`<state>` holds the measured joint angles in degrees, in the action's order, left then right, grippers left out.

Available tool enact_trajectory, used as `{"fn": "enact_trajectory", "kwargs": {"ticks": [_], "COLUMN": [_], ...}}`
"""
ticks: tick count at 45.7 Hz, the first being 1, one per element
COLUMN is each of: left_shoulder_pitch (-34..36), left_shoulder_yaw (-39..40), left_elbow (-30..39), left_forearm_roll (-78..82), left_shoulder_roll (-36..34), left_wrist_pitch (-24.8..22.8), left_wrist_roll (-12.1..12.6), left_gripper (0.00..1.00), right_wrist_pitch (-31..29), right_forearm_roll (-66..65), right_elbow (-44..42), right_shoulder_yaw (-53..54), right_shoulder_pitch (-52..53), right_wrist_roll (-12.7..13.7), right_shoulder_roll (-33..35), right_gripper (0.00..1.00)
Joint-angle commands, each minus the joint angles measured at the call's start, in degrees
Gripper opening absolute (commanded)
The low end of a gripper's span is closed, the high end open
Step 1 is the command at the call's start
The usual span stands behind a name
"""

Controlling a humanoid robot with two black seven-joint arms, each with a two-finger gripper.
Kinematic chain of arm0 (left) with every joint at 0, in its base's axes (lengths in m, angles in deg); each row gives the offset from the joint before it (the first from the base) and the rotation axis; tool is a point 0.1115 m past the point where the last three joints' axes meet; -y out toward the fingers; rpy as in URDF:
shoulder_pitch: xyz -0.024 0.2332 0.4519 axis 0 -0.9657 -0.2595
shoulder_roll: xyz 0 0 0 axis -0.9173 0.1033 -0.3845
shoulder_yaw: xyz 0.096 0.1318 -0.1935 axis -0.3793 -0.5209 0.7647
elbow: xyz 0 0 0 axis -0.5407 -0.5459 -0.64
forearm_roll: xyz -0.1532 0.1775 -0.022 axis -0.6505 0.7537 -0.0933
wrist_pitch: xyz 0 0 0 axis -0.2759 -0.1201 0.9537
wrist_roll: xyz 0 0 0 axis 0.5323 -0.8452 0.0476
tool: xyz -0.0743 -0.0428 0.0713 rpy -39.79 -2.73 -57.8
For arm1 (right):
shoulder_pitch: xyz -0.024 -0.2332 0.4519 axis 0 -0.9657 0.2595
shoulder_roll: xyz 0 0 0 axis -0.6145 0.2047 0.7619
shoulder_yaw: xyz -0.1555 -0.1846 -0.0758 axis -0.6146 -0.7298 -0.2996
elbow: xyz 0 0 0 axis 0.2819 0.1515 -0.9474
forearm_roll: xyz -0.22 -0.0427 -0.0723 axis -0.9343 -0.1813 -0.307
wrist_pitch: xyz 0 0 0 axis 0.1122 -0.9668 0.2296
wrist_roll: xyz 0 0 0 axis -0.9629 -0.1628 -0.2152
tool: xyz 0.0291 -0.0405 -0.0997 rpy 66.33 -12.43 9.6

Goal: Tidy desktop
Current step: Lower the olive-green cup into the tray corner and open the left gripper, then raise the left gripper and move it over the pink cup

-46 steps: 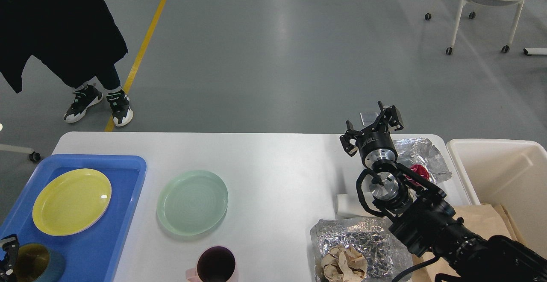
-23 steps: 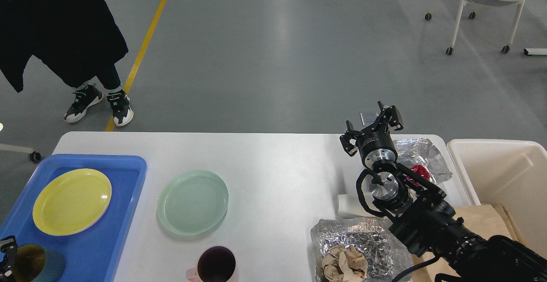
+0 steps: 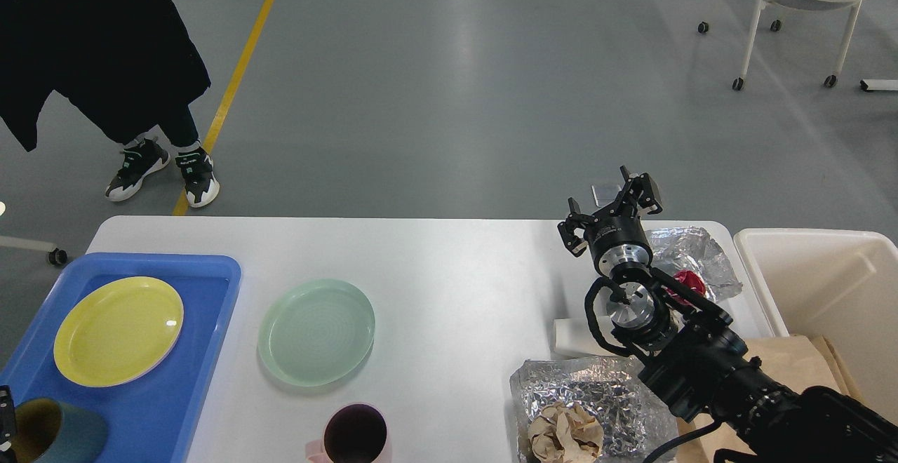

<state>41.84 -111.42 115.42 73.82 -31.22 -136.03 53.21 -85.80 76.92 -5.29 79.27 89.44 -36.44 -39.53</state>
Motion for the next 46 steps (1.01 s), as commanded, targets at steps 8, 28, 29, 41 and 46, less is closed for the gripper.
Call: {"fn": "enact_trajectory", "kwargs": {"ticks": [8, 28, 29, 41, 46], "left_shoulder_pitch": [4.3, 20.6, 21.8, 32.0, 34.4], "left_shoulder_yaw": [-0.1, -5.4, -6.3, -16.2, -16.2], "left_elbow": [0.1, 0.2, 0.2, 1.2, 1.8], "left_forearm_roll": [0.0, 0.6, 0.6, 0.6, 0.6], "left_shoulder_roll": [-1.0, -0.5, 0.1, 15.3, 22.8], "left_wrist_pitch": [0.0, 0.0, 0.0, 0.0, 0.0], "left_wrist_roll": [0.1, 0.7, 0.9, 0.9, 0.6], "left_gripper": [0.66, 0.77, 0.77, 0.82, 0.91], "right_wrist_pitch": [0.0, 0.0, 0.0, 0.0, 0.0], "right_forearm_roll": [0.0, 0.0, 0.0, 0.0, 0.0], "right_elbow": [0.0, 0.0, 0.0, 0.0, 0.0], "right_shoulder_yaw": [0.1, 0.0, 0.0, 0.0, 0.0], "right_shoulder_pitch": [0.0, 0.0, 0.0, 0.0, 0.0], "right_wrist_roll": [0.0, 0.0, 0.0, 0.0, 0.0], "right_shoulder_roll": [0.0, 0.0, 0.1, 0.0, 0.0], "right_gripper": [1.00, 1.00, 1.00, 1.00, 1.00]}}
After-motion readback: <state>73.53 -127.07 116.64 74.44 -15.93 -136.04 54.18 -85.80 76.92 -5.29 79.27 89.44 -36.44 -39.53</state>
